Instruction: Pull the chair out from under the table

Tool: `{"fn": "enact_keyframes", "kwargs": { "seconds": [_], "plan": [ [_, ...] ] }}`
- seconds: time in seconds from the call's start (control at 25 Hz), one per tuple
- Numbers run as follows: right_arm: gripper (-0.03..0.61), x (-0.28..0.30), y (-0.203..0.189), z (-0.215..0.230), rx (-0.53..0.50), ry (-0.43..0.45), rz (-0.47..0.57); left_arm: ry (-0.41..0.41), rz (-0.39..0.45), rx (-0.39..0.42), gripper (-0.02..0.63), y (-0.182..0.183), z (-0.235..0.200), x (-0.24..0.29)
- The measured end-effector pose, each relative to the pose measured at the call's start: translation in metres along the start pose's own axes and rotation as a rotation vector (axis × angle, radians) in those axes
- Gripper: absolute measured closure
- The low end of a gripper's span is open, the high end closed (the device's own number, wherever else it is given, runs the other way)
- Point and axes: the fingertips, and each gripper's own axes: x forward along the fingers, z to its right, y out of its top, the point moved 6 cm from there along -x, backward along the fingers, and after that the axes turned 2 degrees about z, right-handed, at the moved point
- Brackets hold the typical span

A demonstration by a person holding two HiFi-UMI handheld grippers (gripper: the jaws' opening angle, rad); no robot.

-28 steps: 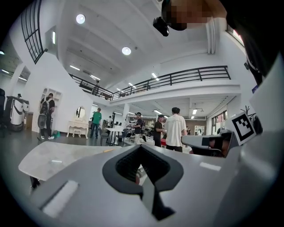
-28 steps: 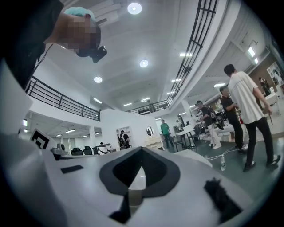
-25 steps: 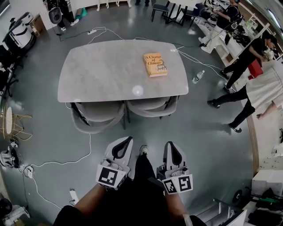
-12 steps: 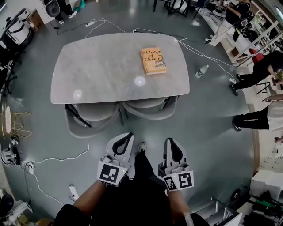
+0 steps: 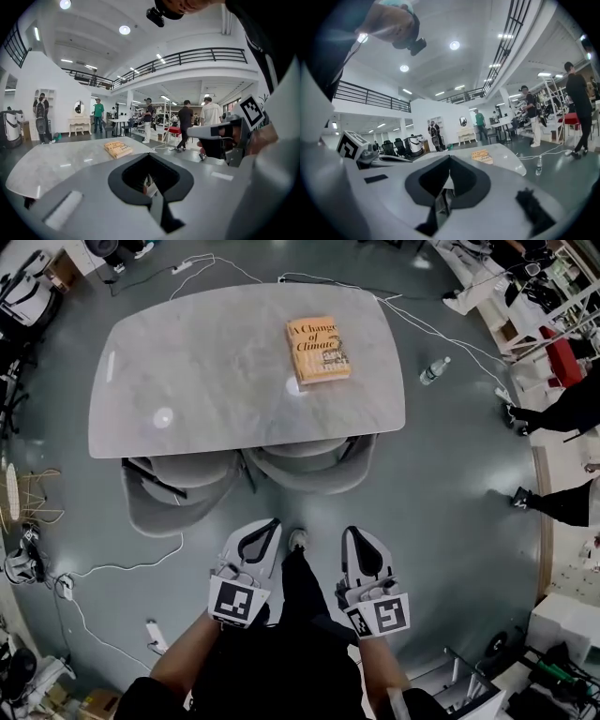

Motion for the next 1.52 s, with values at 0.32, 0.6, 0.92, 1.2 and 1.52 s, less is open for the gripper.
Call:
{"fn": "enact_keyframes", "kwargs": {
  "seconds": [0.32,0.6,0.92,1.2,1.52],
  "plan": [
    [0.563,0.023,-0.024,0.020,-0.001,0.018,-0.054,0.025,-0.057,-0.036,0.604,-0.019,-0.009,0.030],
    [0.560,0.043,-0.054,0.032,-0.037,0.057,-0.164,-0.050,-0.183,0.196,0.603,-0.052,-0.003,0.053],
    [0.497,0.058,-0.080,0.044,-0.125,0.128,-0.305,-0.120,-0.283,0.230,0.549,-0.079,0.001,0.080],
    [0.431,0.070,-0.092,0.055,-0.194,0.162,-0.377,-0.168,-0.336,0.278,0.477,-0.093,0.001,0.096],
    [0.370,0.084,-0.124,0.058,-0.649,0.287,-0.579,-0.200,-0.438,0.395,0.386,-0.110,0.002,0.117]
  ]
}}
